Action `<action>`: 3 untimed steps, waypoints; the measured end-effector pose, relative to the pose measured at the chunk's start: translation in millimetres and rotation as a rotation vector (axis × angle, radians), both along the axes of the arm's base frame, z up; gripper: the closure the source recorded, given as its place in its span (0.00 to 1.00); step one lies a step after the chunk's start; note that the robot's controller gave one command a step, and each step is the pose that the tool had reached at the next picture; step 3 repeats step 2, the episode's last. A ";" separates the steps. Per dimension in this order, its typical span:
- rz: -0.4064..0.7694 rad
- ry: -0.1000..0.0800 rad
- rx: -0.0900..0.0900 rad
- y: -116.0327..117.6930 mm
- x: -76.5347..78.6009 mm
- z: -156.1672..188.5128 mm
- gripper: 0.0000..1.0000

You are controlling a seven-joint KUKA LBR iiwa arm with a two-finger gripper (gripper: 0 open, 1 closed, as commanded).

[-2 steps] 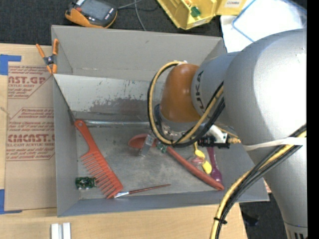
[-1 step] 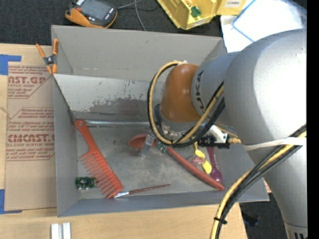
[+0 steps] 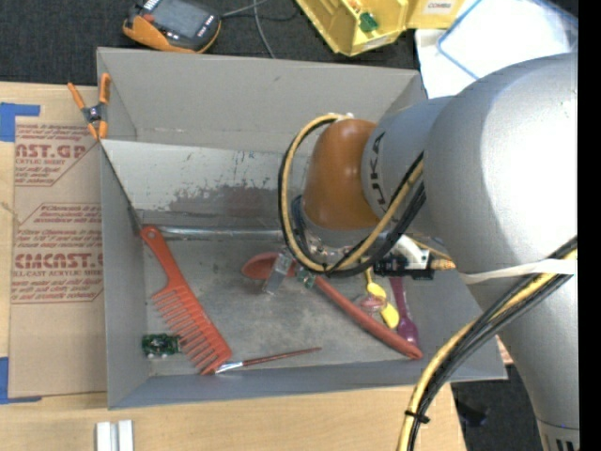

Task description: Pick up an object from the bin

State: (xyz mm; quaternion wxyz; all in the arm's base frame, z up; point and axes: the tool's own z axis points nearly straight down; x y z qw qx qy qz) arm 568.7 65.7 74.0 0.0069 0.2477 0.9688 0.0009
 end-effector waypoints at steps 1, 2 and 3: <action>0.001 0.002 0.001 0.1 -0.9 16.2 1.00; 0.001 0.005 0.001 0.2 -1.9 45.1 1.00; 0.001 0.005 0.001 0.2 -1.9 45.1 1.00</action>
Offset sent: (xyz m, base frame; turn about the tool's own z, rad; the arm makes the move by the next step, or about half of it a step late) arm -0.0011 0.0000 0.0634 0.0001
